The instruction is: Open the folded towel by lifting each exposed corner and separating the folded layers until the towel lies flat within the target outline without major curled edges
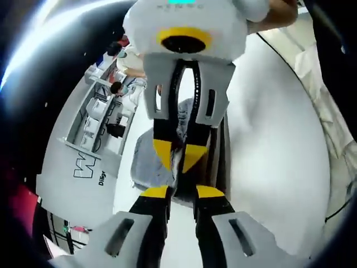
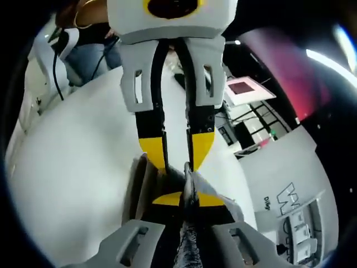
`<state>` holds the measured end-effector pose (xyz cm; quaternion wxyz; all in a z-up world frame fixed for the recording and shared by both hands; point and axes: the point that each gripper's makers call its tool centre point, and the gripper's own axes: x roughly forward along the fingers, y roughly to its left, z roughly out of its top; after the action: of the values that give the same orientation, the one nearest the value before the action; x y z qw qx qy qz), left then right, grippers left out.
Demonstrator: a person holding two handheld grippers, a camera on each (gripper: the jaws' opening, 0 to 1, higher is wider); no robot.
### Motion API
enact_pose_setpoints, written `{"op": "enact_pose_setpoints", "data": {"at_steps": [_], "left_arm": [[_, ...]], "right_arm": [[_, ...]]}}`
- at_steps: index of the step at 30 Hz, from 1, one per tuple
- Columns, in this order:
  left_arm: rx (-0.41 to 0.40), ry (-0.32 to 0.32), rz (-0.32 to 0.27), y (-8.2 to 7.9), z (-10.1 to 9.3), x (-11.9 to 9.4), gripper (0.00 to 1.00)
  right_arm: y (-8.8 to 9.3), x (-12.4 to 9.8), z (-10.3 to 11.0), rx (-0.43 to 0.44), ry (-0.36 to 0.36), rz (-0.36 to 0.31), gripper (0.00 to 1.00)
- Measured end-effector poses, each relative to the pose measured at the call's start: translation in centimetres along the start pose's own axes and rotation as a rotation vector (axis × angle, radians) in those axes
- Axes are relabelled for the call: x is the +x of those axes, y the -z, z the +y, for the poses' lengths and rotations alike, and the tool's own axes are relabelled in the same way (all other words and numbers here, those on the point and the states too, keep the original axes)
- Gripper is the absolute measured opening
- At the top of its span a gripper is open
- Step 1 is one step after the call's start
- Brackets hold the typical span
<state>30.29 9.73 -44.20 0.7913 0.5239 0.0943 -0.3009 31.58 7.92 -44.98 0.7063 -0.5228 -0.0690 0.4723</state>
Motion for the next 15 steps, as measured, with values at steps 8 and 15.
{"op": "enact_pose_setpoints", "data": {"at_steps": [8,15], "left_arm": [[-0.593,0.092,-0.274,-2.1,0.9,-0.8,0.22],[-0.88,0.077,-0.424,-2.5,3.2,-0.9,0.22]], "right_arm": [[-0.1,-0.3,-0.9,0.034,0.026,-0.013,0.0],[-0.3,-0.6,-1.5,0.068,0.053,-0.027,0.0]]}}
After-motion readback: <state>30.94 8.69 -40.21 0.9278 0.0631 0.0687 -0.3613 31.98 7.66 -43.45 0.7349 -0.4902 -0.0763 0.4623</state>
